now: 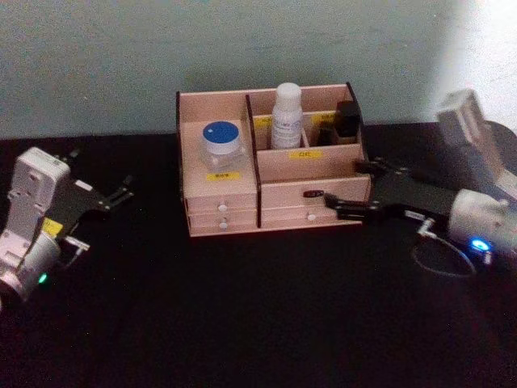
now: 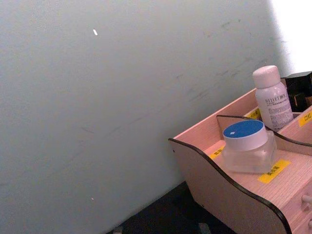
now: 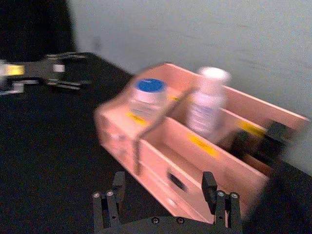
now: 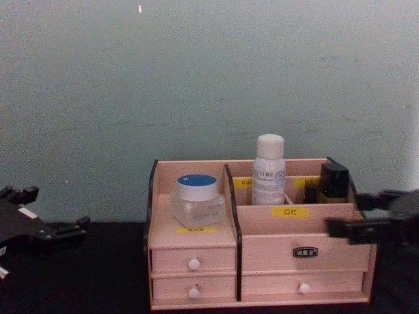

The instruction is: Pick up the facial cleanser and watermelon frost from the table and place them into the tiered storage box.

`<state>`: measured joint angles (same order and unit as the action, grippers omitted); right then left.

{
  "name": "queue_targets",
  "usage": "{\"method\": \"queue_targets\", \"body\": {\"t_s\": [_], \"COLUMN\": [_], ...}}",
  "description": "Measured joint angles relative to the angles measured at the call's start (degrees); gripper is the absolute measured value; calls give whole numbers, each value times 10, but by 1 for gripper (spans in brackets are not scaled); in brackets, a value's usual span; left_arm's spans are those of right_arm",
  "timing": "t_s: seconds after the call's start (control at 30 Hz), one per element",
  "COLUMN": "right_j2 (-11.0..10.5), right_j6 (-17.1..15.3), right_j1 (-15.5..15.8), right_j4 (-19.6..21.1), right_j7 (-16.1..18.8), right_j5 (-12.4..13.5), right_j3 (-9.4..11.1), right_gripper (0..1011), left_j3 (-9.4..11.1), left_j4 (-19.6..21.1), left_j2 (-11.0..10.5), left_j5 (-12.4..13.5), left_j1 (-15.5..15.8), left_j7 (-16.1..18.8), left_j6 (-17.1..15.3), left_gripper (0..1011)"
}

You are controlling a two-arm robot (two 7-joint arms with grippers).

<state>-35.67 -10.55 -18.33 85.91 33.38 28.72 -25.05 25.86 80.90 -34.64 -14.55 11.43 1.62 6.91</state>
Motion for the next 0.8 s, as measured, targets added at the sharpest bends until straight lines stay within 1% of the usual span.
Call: {"method": "queue_targets", "body": {"t_s": [0.03,0.07,0.13,0.17,0.27,0.3,0.37,0.4,0.43,0.47,0.5,0.6,0.7,0.77,0.8], "right_j2": [-3,-8,-8,-5,9,21,33,40,52,59,71,89,115,125,135], "right_j6": [3,10,19,30,41,48,58,63,71,75,80,85,91,98,102], "right_j1": [11,36,65,92,122,135,145,147,150,150,149,139,116,104,93], "right_j4": [7,24,41,55,66,68,66,64,57,52,42,19,-27,-52,-75], "right_j7": [-14,-52,-98,-147,-215,-260,-299,-318,-347,-361,-383,-408,-434,-446,-454], "right_j5": [1,-1,-12,-26,-45,-62,-81,-89,-105,-113,-125,-145,-175,-193,-205], "right_j3": [7,22,40,56,81,93,102,106,111,113,116,115,104,98,92], "right_gripper": [1003,1003,1003,1003,1003,1003,1003,1003,1003,1003,1002,1003,1003,1003,1002], "left_j3": [0,0,0,0,0,0,0,0,0,0,0,0,0,0,0], "left_j4": [0,0,0,0,0,0,0,0,0,0,0,0,0,0,0], "left_j2": [0,0,0,0,0,0,0,0,0,0,0,0,0,0,0], "left_j5": [0,0,0,0,0,0,0,0,0,0,0,0,0,0,0], "left_j1": [0,0,0,0,0,0,0,0,0,0,0,0,0,0,0], "left_j7": [0,0,0,0,0,0,0,0,0,0,0,0,0,0,0], "left_j6": [0,0,0,0,0,0,0,0,0,0,0,0,0,0,0], "left_gripper": [1001,1001,1001,1001,1001,1001,1001,1001,1001,1001,1001,1001,1001,1001,1001]}}
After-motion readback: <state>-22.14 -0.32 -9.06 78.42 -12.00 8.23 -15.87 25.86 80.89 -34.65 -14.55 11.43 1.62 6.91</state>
